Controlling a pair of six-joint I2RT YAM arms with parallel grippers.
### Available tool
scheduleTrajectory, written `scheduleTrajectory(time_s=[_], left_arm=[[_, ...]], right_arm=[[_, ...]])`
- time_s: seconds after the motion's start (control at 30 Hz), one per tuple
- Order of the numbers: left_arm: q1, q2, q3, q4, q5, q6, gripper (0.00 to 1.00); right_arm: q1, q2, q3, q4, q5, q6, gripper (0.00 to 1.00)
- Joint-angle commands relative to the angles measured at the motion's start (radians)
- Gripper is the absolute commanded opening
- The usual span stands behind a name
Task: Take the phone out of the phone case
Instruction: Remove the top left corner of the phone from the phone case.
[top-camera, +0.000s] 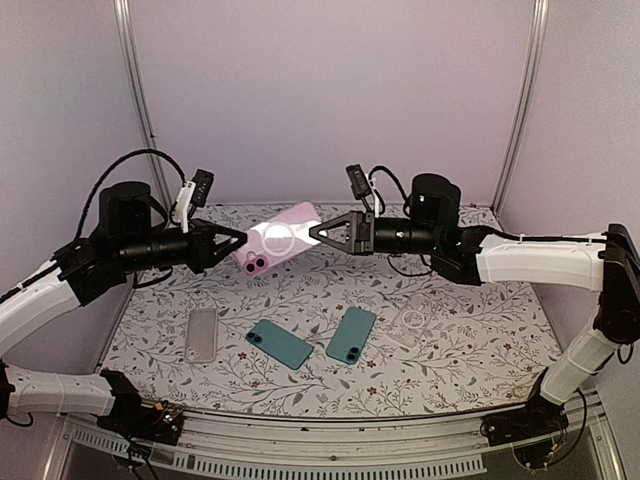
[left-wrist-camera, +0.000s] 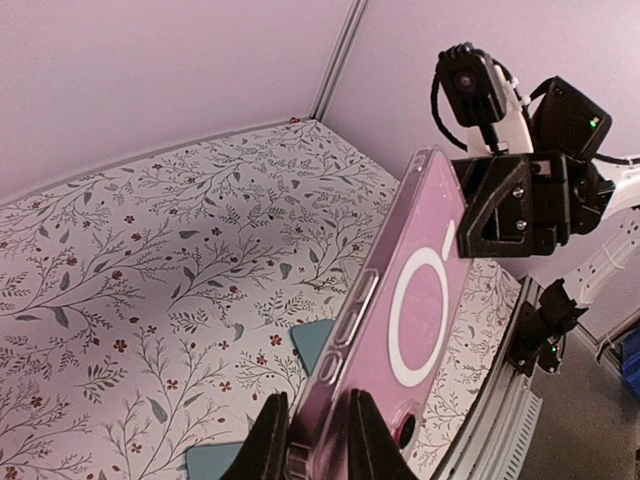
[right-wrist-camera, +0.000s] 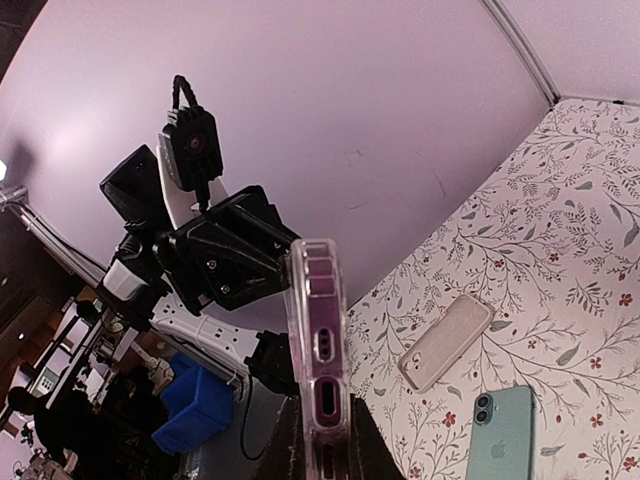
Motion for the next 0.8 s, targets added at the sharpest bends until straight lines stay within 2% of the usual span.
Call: scheduleTrajectory(time_s=[0.0, 0.33, 0.77], left_arm=[[-0.028, 0.044, 0.019, -0.086, -0.166, 0.064, 0.17], [-0.067, 0.086, 0.045, -0.121, -0.311, 0.076, 0.16], [-0.123, 0.141, 0.076, -0.145, -0.426, 0.097, 0.17]], right_arm=[[0.018, 0.015, 0.065, 0.027, 0.064, 0.025, 0.0], [0.017, 0.03, 0.084, -0.025, 0.106, 0.027, 0.0], [0.017, 0.042, 0.103, -0.067, 0.119, 0.035, 0.0]])
